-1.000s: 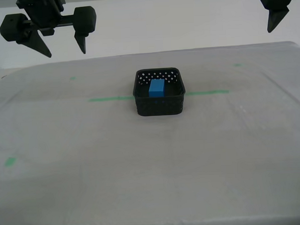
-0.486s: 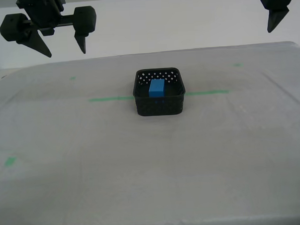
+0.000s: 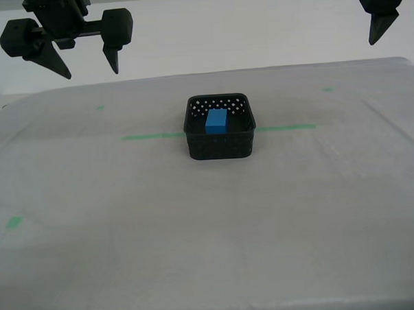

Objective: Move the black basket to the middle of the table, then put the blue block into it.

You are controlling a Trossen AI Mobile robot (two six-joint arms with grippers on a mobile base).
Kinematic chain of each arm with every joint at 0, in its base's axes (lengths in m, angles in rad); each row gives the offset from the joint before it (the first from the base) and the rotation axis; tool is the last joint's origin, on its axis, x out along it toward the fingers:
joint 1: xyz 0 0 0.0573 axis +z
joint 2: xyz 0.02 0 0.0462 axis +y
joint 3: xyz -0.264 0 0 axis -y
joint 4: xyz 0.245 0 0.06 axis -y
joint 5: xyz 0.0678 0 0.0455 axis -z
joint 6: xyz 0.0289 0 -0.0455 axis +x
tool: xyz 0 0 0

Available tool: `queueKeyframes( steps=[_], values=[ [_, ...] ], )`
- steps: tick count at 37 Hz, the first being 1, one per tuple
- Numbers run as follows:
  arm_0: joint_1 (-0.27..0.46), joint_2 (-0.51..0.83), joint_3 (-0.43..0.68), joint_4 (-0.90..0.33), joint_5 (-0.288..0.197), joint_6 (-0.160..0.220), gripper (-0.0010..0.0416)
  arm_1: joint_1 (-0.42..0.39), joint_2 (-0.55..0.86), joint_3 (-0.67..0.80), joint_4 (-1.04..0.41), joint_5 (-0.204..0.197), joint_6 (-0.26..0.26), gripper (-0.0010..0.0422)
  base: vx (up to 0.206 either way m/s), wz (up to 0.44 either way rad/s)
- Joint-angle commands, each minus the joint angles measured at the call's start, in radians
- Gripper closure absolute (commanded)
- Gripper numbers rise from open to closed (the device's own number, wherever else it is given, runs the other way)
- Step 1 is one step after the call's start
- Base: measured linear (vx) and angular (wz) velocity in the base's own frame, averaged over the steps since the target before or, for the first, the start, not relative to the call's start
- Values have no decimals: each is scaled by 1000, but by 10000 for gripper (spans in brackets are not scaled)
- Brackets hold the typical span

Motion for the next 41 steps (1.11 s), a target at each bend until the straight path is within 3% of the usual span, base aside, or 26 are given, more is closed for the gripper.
queueKeyframes(
  steps=[1,41],
  values=[
    [1,0,1,1,3,0,7,0,0,1,1,-2,1,12,0,0],
    [1,0,1,1,3,0,7,0,0,1,3,-2,1,12,0,0]
  ],
)
